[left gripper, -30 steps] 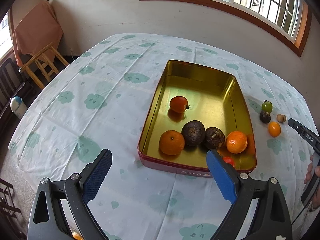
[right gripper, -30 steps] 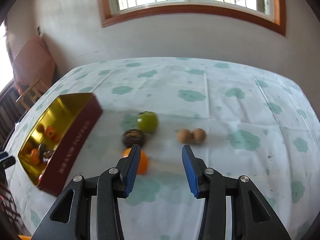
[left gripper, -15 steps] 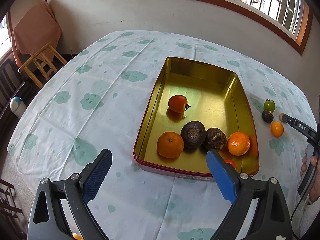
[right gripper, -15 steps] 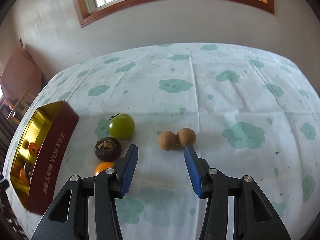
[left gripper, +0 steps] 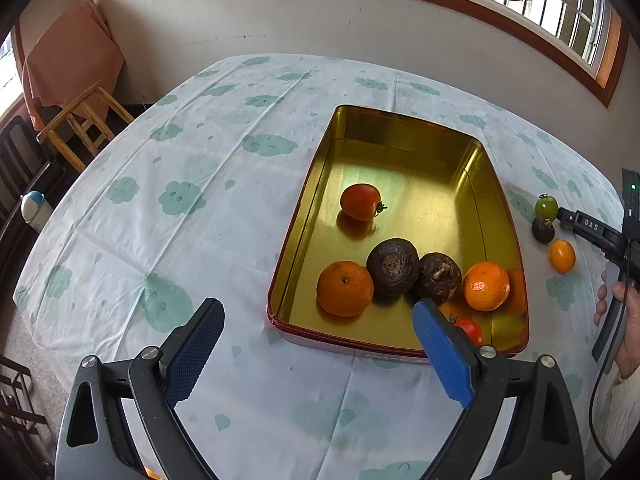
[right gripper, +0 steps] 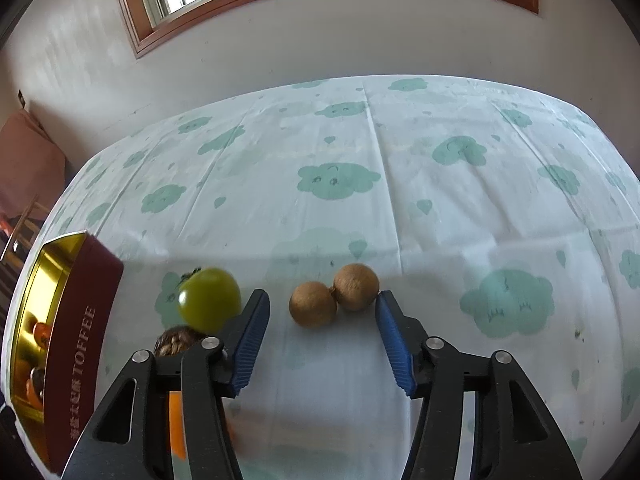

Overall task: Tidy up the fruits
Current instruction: 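Move the right tool to the two small brown fruits and grasp them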

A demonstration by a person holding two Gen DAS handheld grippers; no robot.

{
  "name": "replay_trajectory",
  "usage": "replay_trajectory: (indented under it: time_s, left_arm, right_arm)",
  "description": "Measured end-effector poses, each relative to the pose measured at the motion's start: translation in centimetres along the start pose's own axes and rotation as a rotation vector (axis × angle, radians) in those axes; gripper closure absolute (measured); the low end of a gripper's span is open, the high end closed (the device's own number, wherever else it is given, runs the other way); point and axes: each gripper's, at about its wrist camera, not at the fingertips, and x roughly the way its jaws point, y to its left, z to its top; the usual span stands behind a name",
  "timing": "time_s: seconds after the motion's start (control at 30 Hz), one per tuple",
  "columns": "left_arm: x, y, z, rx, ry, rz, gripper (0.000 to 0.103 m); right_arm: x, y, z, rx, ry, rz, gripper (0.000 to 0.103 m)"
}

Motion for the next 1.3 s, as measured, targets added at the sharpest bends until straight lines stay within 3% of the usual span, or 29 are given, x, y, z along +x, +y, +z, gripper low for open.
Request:
replay_trajectory:
  time_s: [0.27, 0.43, 0.67, 1.3]
  left_arm:
    - [0.1, -0.4, 0.3, 0.005, -0.004, -0.005, 0.009]
    - [-0.3, -1.7, 1.0, 0.029, -0.021, -0.023, 0.009]
    - [-0.5, -4.5, 1.6, 0.078, -0.027, -0.066, 0.009]
    - [-0.9, -9.8, 0.9, 0.175, -0.017, -0.128, 0.009]
  right_arm:
    - [0.8, 0.6, 0.2, -0.081, -0.024, -0.058, 0.047]
    - [0.5, 0.7, -0.1, -0.129, -0.02, -0.078, 0.057]
    - [-1.4, -0.5, -1.6, -0.144, -0.027, -0.005, 0.058]
    - [-4.8, -0.7, -6.1, -0.253, 0.022, 0.082, 0.059]
